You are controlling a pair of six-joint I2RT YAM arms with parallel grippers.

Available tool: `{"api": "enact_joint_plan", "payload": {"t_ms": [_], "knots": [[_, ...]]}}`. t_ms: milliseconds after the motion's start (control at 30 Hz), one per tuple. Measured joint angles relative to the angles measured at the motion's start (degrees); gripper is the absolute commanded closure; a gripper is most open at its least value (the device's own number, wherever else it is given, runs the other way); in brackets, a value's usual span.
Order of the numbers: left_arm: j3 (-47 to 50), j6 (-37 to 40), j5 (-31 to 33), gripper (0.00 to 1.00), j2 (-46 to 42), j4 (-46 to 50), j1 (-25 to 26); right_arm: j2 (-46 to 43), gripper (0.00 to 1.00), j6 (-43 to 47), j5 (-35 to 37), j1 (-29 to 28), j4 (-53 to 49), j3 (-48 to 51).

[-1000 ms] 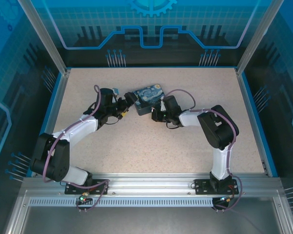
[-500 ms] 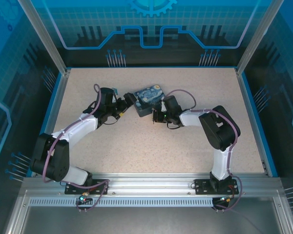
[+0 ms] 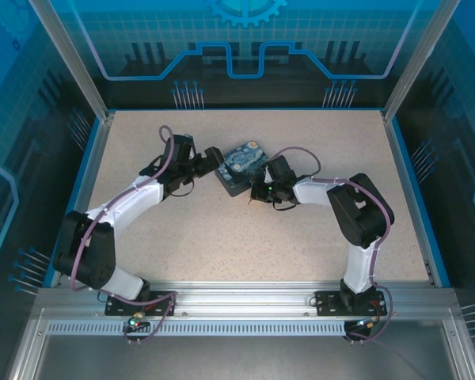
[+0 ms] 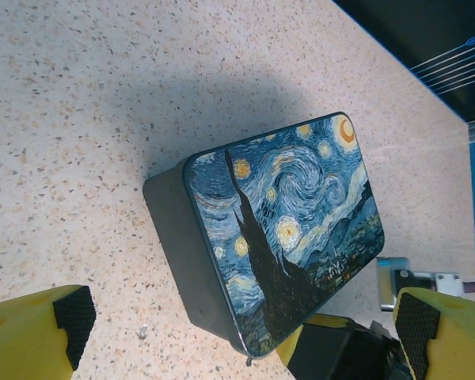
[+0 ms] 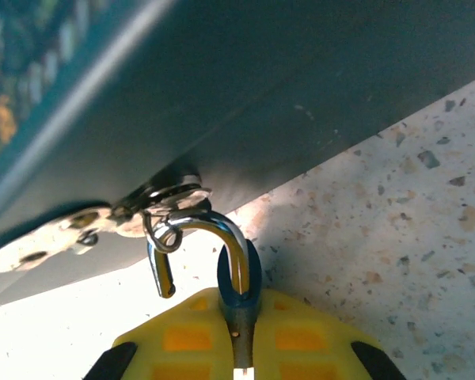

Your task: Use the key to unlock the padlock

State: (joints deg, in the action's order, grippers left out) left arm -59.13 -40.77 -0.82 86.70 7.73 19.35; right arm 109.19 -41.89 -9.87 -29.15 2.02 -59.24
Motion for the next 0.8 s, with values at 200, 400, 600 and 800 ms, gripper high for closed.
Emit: {"api": "enact_joint_plan", "payload": {"t_ms": [200,400,600,800], "knots": [[-1.3,2.4,2.8,0.01,5.0,1.2,2.9,-0.1,1.0,-1.8,-2.6,1.4,2.8,1.8],[-2.5,4.2,4.9,0.01,9.0,2.8,4.3,-0.4,1.0,-3.2,-5.3,2.6,6.3,4.0],[-3.6,5.2,6.2,0.01,11.3,4.0,5.6,-0.5,1.0,-4.7,-8.3,4.1,10.3,6.2],[-4.5,6.2,7.1,0.01,13.7,5.1,6.1,-0.5,1.0,-6.6,-11.5,5.5,14.3,7.7]]}}
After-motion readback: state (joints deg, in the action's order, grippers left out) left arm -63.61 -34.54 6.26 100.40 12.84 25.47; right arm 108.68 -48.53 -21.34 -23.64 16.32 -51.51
